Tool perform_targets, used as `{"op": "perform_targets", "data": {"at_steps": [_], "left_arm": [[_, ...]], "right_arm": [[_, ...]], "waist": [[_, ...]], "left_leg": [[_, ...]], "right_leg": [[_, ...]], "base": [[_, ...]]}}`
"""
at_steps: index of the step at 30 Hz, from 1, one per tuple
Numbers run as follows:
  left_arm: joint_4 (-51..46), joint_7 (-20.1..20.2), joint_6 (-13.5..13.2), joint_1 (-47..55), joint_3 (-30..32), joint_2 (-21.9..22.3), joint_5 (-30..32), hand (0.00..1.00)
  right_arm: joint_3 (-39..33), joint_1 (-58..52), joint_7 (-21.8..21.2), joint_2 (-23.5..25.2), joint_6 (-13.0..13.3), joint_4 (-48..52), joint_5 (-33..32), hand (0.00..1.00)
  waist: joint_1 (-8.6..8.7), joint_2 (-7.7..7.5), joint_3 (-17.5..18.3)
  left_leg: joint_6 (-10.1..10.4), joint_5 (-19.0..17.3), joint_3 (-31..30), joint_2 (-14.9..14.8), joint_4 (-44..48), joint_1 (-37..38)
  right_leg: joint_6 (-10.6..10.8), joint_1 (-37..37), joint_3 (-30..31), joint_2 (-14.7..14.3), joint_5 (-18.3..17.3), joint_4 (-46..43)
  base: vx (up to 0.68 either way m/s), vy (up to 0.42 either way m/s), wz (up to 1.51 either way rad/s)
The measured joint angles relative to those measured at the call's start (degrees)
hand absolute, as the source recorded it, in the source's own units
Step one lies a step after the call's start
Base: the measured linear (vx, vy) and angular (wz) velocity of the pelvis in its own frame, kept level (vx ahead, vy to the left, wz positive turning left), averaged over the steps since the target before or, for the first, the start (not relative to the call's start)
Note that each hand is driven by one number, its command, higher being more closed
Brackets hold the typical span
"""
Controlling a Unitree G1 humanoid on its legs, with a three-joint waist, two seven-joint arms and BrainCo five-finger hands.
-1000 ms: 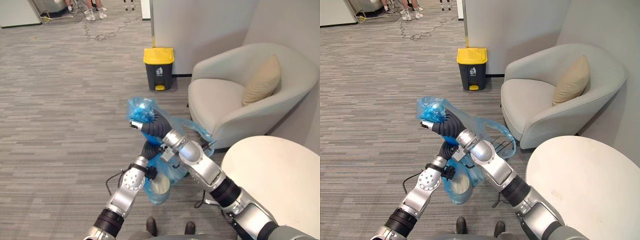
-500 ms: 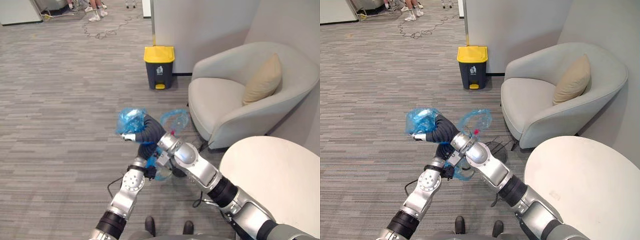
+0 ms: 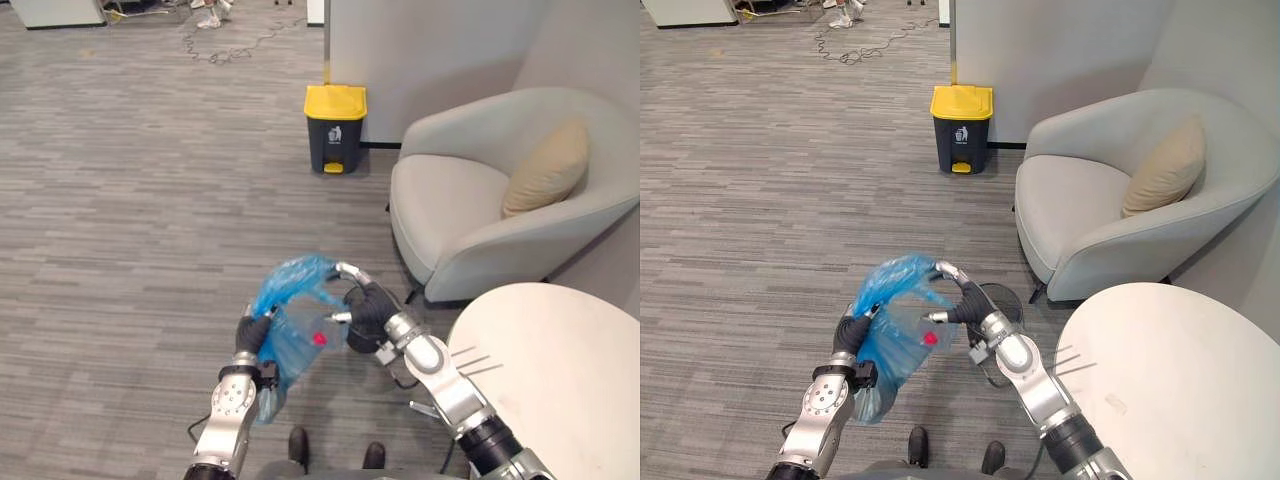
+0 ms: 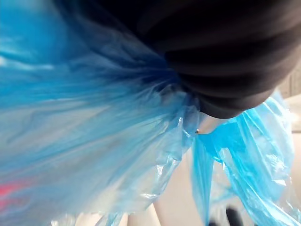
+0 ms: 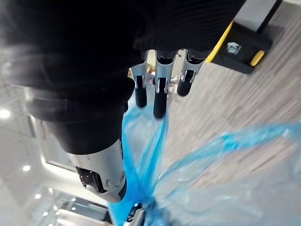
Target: Gather rubbish on tea table into small bin, then transfer packed bag to large trash can.
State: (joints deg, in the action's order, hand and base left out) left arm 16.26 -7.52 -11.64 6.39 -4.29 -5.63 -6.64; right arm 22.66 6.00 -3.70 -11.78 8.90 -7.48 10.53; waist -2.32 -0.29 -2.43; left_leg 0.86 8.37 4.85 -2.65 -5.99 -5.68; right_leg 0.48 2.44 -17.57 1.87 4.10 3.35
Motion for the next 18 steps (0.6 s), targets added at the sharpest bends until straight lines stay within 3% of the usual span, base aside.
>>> {"op": "perform_targets", "data": {"at_steps": [5,7,9,11,15,16,17,18], "left_arm": [[10.2,0.0,0.1,-0.8,5.3,-0.3,-0.2,1.0],[12.4,0.1,0.4,-1.2,6.3,0.1,-0.5,1.0],[13.6,0.2,0.6,-1.2,6.5,0.2,-0.5,1.0],[14.9,0.3,0.5,-0.3,9.2,0.0,-0.5,1.0],[18.3,0.1,0.9,2.5,13.6,-0.1,-0.6,1.0],[18.3,0.2,1.3,4.2,14.1,-0.3,-0.9,1.0],[18.2,0.3,1.3,4.8,14.2,-0.4,-1.3,1.0],[18.0,0.2,1.5,5.7,14.2,0.0,-1.7,1.0]], "right_arm": [[-1.9,-4.2,-0.4,-0.5,0.2,-12.5,1.3,0.0],[-3.1,-5.0,-0.4,-0.4,0.2,-17.0,1.3,0.0],[-6.0,-5.9,-0.2,-0.2,0.0,-21.7,1.4,0.0],[-8.5,-6.1,-0.1,0.8,-0.3,-25.7,1.5,0.0],[-12.4,-5.2,0.2,3.4,-0.5,-30.6,1.1,0.0],[-14.6,-5.9,0.8,4.0,-0.8,-32.2,0.7,0.0],[-15.3,-6.7,1.2,4.2,-0.9,-32.2,0.6,0.0],[-16.7,-7.8,1.9,4.2,-1.5,-31.6,0.2,0.0]], "waist": [[-0.15,-0.93,-1.8],[0.01,-0.95,-2.4],[0.14,-0.39,-2.9],[-0.47,-0.77,-3.0],[-0.17,-1.18,-3.6],[-0.11,-2.14,-4.9],[-0.08,-2.47,-5.2],[0.09,-2.45,-6.1]], "left_leg": [[0.1,0.9,-4.4,0.2,0.0,-5.9],[-1.3,0.0,2.8,-0.6,0.4,-7.3],[-1.8,-0.3,14.3,-2.7,0.5,-7.4],[-2.3,1.2,14.1,-1.8,0.5,-6.7],[-3.7,-2.5,13.9,1.2,2.5,-6.0],[-4.0,-7.2,13.9,2.8,8.2,-6.6],[-4.2,-8.7,13.6,3.4,10.2,-6.8],[-5.5,-11.0,12.5,4.1,13.7,-7.2]], "right_leg": [[-0.7,2.2,-9.7,0.3,-0.7,-0.6],[-1.0,2.9,-14.3,1.6,-1.2,-1.5],[0.4,2.9,-18.3,3.5,-3.6,-5.1],[1.9,2.3,-18.9,5.3,-5.5,-7.6],[4.8,1.7,-18.5,9.2,-8.5,-11.0],[5.9,1.8,-18.4,13.5,-11.8,-17.8],[5.8,1.9,-18.1,15.1,-12.6,-20.7],[3.1,4.0,-13.6,17.7,-12.9,-29.0]], "base": [[0.02,-0.011,0.86],[0.05,0.088,1.17],[0.1,0.166,1.12],[0.14,0.198,0.64],[0.14,0.148,0.19],[0.16,0.157,0.35],[0.15,0.143,0.49],[0.15,0.179,0.52]]}}
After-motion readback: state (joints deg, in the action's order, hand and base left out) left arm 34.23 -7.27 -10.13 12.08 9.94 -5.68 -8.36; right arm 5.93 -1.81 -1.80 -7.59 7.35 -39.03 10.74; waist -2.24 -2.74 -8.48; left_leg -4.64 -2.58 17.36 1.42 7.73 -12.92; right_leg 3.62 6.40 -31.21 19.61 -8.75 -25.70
